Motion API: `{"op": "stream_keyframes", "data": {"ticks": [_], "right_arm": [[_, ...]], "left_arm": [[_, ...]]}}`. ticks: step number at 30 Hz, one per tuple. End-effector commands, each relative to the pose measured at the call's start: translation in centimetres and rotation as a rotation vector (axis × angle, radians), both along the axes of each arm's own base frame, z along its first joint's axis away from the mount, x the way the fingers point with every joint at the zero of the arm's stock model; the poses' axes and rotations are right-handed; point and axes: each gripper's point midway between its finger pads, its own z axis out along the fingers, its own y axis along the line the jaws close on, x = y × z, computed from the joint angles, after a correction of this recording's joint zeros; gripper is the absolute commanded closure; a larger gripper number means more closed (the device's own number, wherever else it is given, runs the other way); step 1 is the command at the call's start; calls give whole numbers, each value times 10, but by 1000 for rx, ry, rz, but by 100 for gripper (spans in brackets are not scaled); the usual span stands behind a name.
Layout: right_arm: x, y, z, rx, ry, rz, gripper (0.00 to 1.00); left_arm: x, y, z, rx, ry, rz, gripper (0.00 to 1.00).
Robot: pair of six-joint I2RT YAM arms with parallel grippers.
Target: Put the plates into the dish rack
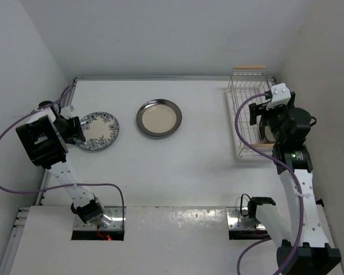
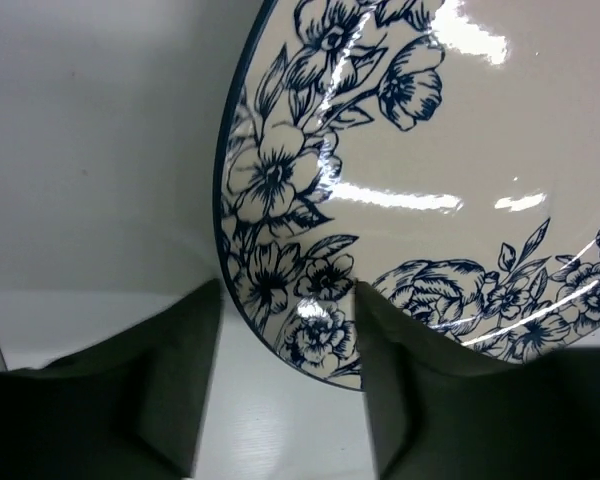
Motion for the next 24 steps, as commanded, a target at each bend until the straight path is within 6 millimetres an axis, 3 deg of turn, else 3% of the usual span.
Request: {"op": "stream_keyframes", "data": {"ticks": [1, 5, 6, 7, 12, 16, 17, 18, 20, 21, 23, 24], "right_arm": [[-6, 16, 19, 15, -45, 48, 11], [-6, 43, 16, 42, -32, 112, 11], [-6, 46, 14, 48, -23, 120, 11], [-6, 59, 8, 53, -5, 158, 11], [-7, 100, -24, 89, 103, 267, 11], [-15, 164, -56, 138, 212, 440, 12], [-16, 180, -64, 136, 237, 498, 12], [-14, 192, -75, 162, 279, 517, 12], [-22, 234, -82, 196, 328, 624, 12], [-24, 251, -97, 198, 379, 678, 12], [-33, 285, -93, 229, 402, 760, 12], [-24, 306, -97, 244, 409, 809, 12]], "left_arm": [[3, -7, -26, -81, 23, -11, 44], [2, -25, -35, -176, 7, -62, 73], [0, -31, -35, -206, 4, -78, 90], [-1, -33, -37, -217, 3, -88, 100], [-3, -41, -18, -233, -49, -175, 100], [-7, -55, 24, -163, -146, -356, 100], [-5, -57, 49, -110, -202, -404, 100], [-7, -62, 58, -82, -235, -484, 100], [-15, -86, 80, -80, -277, -605, 100], [-17, -94, 102, -47, -329, -661, 100], [-27, -117, 113, -37, -353, -771, 100], [-29, -124, 121, -24, -369, -803, 100]]}}
